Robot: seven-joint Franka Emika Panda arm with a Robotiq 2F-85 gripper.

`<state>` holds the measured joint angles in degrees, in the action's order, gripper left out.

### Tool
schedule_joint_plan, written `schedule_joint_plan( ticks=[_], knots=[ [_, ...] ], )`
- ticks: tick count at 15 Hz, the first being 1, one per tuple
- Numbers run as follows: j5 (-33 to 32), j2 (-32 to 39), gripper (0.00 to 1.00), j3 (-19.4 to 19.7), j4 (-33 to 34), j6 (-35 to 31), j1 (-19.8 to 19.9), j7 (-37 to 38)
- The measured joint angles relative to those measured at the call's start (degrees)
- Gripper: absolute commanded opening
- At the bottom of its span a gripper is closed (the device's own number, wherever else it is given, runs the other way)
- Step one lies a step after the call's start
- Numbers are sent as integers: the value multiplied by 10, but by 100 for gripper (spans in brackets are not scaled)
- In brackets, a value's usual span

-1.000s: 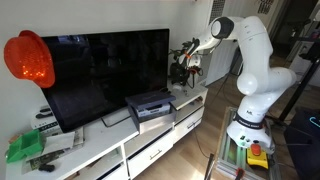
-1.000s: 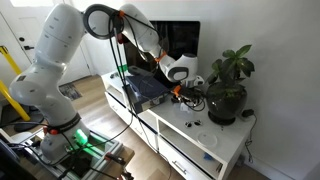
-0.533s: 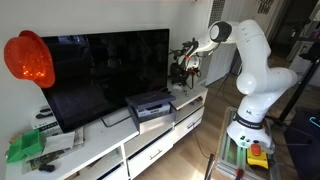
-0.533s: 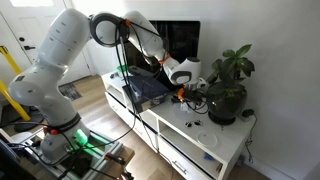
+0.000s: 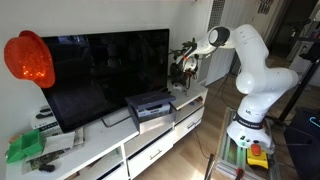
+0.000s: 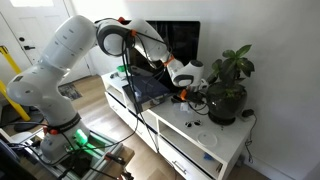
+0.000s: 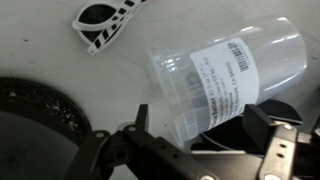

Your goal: Remove the lid from the clear cup and put it on the television stand top

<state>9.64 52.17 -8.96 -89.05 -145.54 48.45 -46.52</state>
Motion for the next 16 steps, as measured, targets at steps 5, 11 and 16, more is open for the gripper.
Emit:
schedule_joint_plan(
  ticks=[5, 11, 16],
  knots=[
    [4, 13, 31, -3, 35, 62, 2, -6],
    [4, 9, 0, 14, 45, 86, -11, -6],
    [4, -7, 1, 22, 28, 61, -33, 3]
  ],
)
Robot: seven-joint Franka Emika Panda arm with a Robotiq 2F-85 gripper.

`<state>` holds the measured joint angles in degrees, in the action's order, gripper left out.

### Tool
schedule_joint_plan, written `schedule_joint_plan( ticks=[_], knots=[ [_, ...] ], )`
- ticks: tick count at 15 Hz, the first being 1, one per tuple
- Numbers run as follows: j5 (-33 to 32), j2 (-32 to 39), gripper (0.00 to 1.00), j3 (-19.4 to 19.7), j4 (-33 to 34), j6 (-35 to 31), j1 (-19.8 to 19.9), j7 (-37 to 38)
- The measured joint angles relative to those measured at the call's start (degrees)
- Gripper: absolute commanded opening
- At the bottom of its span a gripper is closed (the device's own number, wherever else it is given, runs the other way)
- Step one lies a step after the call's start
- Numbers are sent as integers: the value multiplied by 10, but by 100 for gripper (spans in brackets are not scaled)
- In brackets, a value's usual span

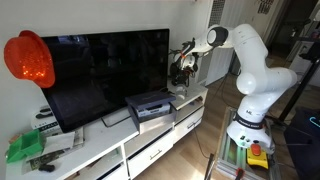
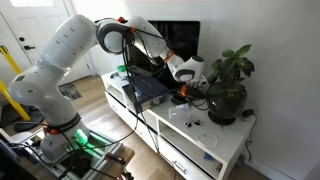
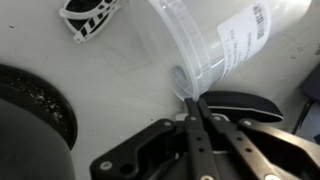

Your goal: Remove the lid from the clear cup and put it on the television stand top

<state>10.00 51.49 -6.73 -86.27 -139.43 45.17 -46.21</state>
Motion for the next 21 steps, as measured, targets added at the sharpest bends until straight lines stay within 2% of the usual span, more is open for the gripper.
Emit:
schedule_joint_plan(
  ticks=[4, 6, 11, 14, 17, 21],
  knots=[
    [0, -11, 1, 12, -14, -21, -19, 22],
    [0, -27, 1, 21, -41, -56, -29, 31],
    [-12, -102, 1, 52, -174, -217, -67, 57],
    [-41, -146, 1, 86, -260, -301, -105, 99],
    [-95, -177, 1, 157, -331, -370, -175, 172],
    [-145, -183, 1, 305, -394, -461, -328, 272]
  ],
)
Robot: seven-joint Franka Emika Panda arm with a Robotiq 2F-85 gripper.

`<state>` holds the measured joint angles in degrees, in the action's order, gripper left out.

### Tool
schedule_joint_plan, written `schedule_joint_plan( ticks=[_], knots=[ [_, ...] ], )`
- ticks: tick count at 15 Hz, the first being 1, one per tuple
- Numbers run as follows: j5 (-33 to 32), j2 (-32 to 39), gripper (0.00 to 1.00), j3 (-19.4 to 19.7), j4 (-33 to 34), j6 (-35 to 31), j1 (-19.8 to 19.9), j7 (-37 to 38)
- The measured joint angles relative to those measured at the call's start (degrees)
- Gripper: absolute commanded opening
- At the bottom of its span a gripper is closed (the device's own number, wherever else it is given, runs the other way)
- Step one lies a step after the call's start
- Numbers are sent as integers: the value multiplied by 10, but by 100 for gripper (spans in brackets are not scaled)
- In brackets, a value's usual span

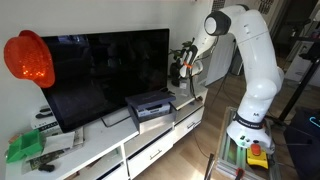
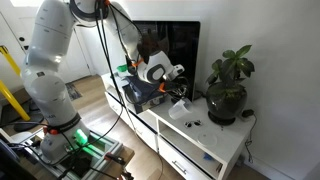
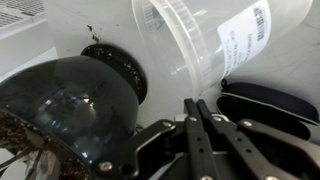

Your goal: Remove the lid from the clear cup and put it on the television stand top

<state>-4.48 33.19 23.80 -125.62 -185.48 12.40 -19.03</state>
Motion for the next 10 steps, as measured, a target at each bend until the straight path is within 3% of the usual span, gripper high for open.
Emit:
schedule_joint_plan(
  ticks=[5, 7, 10],
  knots=[
    [26, 46, 1, 152, -51, -98, -190, 42],
    [66, 87, 1, 181, -59, -130, -243, 43],
    [123, 151, 1, 190, -60, -160, -289, 46]
  ],
)
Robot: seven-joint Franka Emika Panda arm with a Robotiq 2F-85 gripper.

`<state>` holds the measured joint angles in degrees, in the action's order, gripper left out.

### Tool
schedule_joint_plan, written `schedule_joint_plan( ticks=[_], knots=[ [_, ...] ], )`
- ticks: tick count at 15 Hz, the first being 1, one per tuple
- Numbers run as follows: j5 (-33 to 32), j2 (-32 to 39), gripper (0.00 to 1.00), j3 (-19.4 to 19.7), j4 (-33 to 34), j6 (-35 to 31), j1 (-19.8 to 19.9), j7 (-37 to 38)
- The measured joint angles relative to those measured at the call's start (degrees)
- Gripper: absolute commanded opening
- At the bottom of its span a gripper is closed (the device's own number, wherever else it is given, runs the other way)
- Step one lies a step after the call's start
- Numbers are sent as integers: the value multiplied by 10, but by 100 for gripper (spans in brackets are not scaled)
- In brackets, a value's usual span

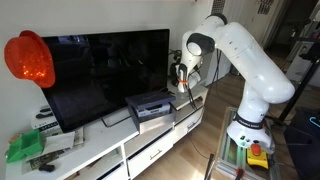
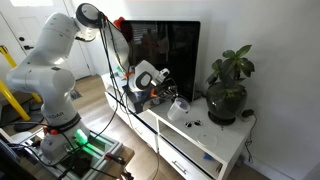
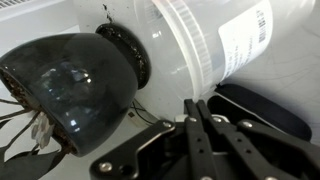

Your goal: Remove the lid from the clear cup and put it on the television stand top

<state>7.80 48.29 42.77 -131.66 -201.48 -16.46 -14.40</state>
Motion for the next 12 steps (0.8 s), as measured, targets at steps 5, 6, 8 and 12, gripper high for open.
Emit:
schedule_joint_plan(
  ticks=[5, 6, 8, 12],
  knots=[
    [72, 70, 1, -1, 5, -61, -34, 13],
    [86, 80, 1, -1, 6, -74, -37, 13],
    [115, 99, 1, -5, 11, -99, -40, 14],
    [170, 134, 31, -16, 27, -134, -40, 15]
  ],
)
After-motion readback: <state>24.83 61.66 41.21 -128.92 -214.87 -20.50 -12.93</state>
